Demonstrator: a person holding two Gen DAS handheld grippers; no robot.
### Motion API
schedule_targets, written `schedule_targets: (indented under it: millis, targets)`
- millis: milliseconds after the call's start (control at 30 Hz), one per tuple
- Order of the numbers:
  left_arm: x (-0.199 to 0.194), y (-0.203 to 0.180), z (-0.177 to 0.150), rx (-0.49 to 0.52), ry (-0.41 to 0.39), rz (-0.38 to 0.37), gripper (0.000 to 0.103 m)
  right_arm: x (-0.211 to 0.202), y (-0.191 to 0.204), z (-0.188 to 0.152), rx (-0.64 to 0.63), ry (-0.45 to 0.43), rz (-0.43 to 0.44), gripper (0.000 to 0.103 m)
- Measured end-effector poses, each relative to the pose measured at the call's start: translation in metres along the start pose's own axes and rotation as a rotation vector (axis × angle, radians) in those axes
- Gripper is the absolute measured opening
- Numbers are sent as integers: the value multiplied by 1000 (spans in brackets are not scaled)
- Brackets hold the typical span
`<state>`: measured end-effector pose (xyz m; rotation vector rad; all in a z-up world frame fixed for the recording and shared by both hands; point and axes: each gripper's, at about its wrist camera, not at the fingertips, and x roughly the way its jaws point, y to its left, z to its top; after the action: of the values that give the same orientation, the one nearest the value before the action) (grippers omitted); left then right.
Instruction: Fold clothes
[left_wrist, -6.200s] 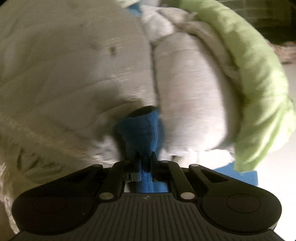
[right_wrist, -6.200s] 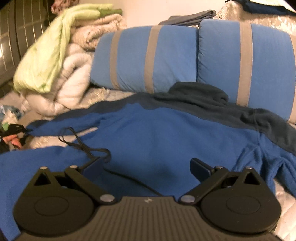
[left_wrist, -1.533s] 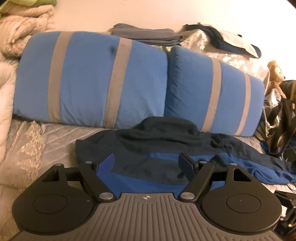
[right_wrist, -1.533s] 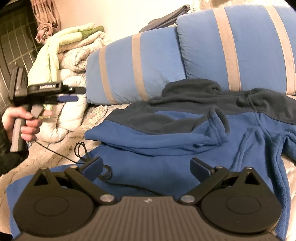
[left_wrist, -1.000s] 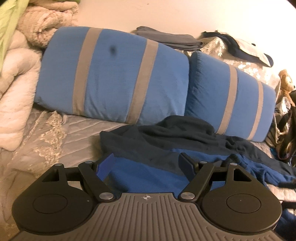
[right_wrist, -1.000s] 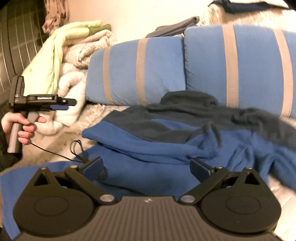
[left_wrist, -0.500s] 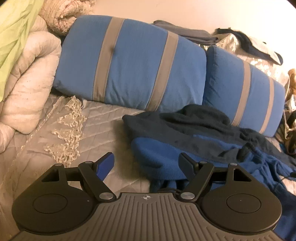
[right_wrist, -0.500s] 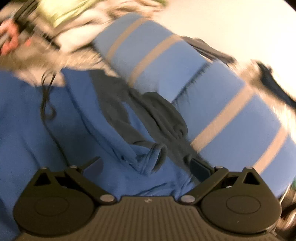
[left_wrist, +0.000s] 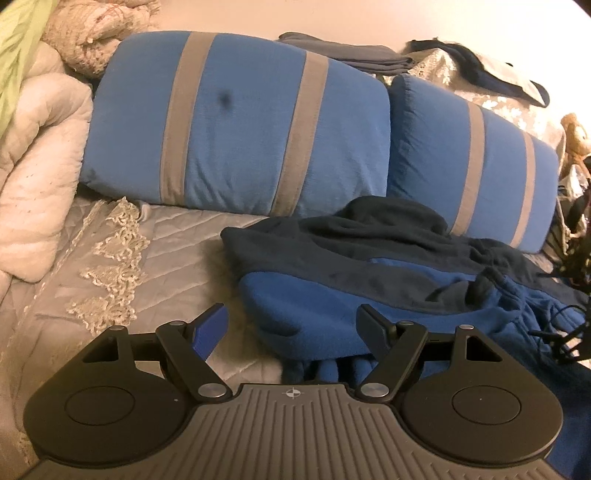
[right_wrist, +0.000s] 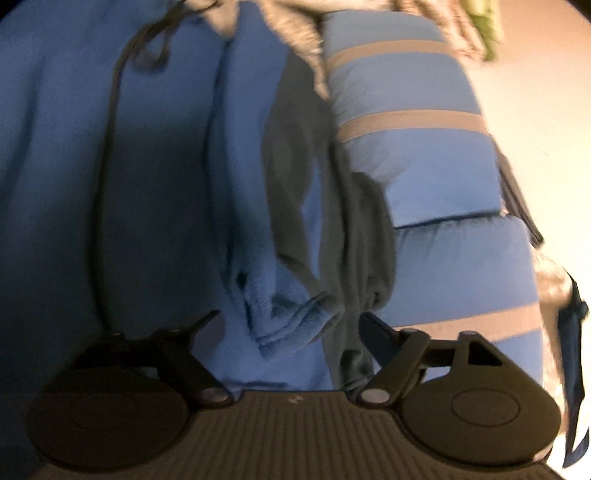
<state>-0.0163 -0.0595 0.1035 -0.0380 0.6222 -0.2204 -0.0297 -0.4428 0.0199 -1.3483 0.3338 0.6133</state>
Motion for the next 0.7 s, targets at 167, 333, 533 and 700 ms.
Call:
schedule_targets:
  millis: [167,333,533,700]
  targets:
    - [-3,-2,7,-14,-12,-23,76,27,15,0,-115,28,5,73]
    - [-11,-8,13,8,-26,-51,76,49,35,-4,-288,54,-24,52]
    - [-12,-8,10,82,-18,-16,76,49,23,2,-279,80,26,22]
    - [-12,0,2,102,-9,9,76,37,-15,13,-238,73,-19,22]
